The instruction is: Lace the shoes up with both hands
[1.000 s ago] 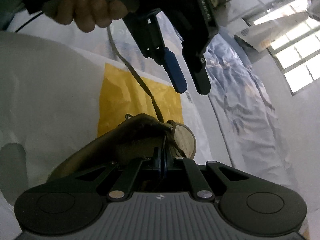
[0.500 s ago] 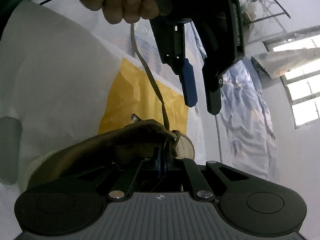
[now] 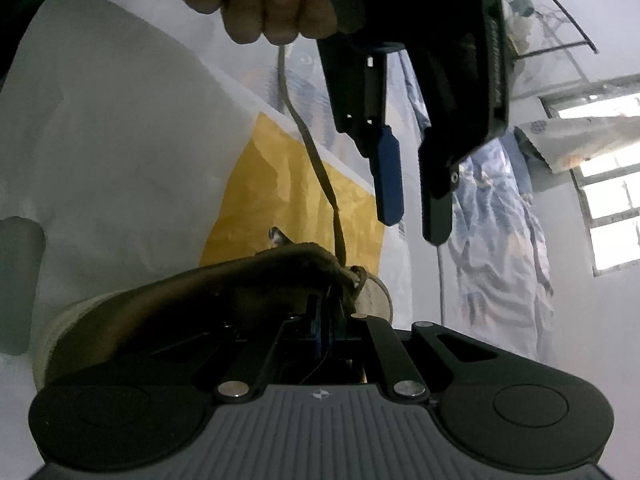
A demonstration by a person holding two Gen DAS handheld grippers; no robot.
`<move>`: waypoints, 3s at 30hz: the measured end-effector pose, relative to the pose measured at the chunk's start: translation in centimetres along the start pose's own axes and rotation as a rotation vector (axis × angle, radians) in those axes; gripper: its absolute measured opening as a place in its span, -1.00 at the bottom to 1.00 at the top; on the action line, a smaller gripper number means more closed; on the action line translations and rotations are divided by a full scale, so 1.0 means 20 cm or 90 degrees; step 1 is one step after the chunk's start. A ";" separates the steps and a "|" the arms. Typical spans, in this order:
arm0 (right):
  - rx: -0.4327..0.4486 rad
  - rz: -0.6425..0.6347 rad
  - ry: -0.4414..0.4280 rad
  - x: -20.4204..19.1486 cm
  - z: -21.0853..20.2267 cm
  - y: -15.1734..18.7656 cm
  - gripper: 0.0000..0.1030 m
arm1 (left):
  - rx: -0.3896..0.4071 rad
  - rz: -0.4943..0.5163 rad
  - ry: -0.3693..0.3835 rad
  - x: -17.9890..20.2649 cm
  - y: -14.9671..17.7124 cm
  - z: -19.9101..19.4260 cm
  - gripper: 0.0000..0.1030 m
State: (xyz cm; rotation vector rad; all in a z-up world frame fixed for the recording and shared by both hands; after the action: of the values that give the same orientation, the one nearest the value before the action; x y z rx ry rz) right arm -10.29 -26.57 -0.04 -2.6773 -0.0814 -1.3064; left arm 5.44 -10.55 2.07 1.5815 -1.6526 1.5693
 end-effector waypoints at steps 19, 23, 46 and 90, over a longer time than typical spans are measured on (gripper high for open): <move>-0.006 -0.013 0.018 0.01 0.05 -0.02 -0.95 | -0.045 -0.035 -0.032 -0.05 0.03 0.07 -0.44; -0.014 -0.006 0.011 0.00 0.08 -0.02 -0.96 | -0.045 -0.053 -0.034 -0.08 0.03 0.07 -0.44; 0.001 0.078 0.011 0.05 0.06 -0.06 -0.96 | -0.038 -0.234 -0.037 -0.21 0.14 0.05 -0.47; -0.039 0.251 0.071 0.13 -0.14 0.04 -0.24 | 0.103 -0.229 -0.028 -0.15 0.04 -0.14 -0.77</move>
State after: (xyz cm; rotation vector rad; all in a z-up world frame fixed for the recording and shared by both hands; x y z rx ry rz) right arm -10.74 -27.84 3.59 -2.4864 0.4808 -1.3360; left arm 4.59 -6.97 0.03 1.8837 -1.1973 1.5137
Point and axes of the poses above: each gripper's, at about its wrist camera, not at the fingertips, and z roughly the way its jaws point, x to its right, y to its underside, the point moved 3 cm from there along z, roughly the way its jaws point, and after that the axes turned 4 degrees about -z, right-handed, at the moved point
